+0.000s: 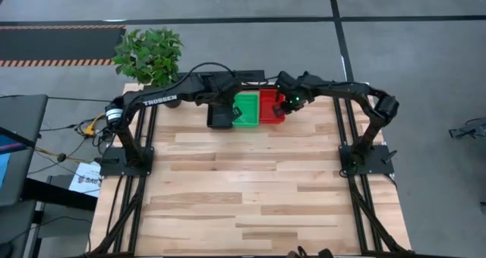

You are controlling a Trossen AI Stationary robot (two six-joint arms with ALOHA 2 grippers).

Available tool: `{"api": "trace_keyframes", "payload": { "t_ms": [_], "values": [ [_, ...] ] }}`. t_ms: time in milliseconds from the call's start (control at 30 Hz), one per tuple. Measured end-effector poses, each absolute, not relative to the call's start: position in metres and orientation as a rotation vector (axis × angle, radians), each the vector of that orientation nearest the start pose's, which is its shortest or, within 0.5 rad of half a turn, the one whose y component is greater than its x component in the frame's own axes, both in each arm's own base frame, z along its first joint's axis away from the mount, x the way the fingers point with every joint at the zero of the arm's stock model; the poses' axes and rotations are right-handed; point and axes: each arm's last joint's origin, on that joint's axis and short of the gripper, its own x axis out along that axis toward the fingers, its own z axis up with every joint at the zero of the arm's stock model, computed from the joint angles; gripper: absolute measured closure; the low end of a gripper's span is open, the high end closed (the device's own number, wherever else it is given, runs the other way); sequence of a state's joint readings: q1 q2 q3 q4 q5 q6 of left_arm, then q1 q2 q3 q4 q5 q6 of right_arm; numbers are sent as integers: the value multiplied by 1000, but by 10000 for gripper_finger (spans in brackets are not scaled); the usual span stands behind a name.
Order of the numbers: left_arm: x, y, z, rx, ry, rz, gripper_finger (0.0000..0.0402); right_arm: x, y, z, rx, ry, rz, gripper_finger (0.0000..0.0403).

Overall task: Stack baskets by color
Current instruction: Adjust the bins, then return to Home Position

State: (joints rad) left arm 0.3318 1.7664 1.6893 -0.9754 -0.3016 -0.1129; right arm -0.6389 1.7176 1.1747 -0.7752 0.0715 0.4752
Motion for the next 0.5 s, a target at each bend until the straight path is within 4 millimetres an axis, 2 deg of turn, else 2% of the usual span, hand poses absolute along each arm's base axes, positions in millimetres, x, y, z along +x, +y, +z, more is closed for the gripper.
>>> {"api": "trace_keyframes", "payload": {
  "t_ms": [100,200,367,500],
  "values": [
    [341,119,334,-161,1012,610,401,259,-192,210,777,1125,-885,282],
    [325,107,372,-210,876,557,401,254,-190,246,770,1052,-812,282],
    [266,83,449,-237,552,554,401,230,-169,329,621,808,-684,282],
    [205,64,494,-202,331,556,401,195,-131,396,371,598,-574,282]
  ]
}}
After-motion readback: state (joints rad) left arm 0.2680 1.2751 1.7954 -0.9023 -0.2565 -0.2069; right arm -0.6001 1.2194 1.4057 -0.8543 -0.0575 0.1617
